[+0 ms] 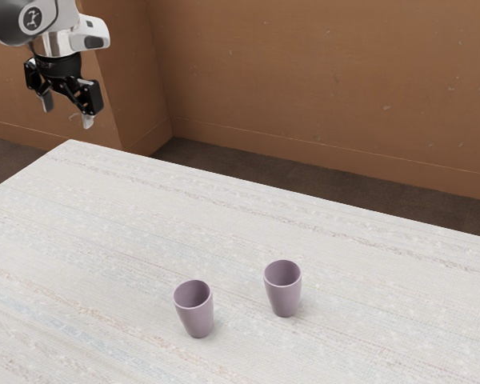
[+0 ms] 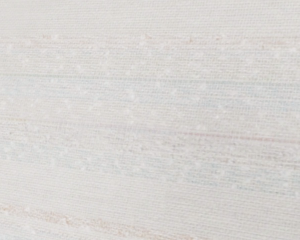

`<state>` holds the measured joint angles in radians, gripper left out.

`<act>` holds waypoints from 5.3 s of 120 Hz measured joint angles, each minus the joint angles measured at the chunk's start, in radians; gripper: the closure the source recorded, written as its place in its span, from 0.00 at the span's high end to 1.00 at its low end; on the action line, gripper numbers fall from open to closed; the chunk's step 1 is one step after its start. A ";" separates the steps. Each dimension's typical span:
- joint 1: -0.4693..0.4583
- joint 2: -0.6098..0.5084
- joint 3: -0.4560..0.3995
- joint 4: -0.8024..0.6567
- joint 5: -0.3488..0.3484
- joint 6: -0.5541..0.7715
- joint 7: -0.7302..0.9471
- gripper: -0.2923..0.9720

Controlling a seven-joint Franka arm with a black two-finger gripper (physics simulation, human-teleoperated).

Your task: Place the left cup onto the right cup

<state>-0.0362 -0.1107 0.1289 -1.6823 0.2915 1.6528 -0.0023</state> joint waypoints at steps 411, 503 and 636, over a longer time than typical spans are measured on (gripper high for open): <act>0.017 0.131 -0.271 -0.585 -0.339 0.515 -0.274 0.77; 0.012 0.163 -0.275 -0.605 -0.342 0.544 -0.294 0.77; 0.012 0.206 -0.275 -0.599 -0.325 0.601 -0.312 0.21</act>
<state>-0.0245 0.0951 -0.1457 -2.2815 -0.0337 2.2538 -0.3147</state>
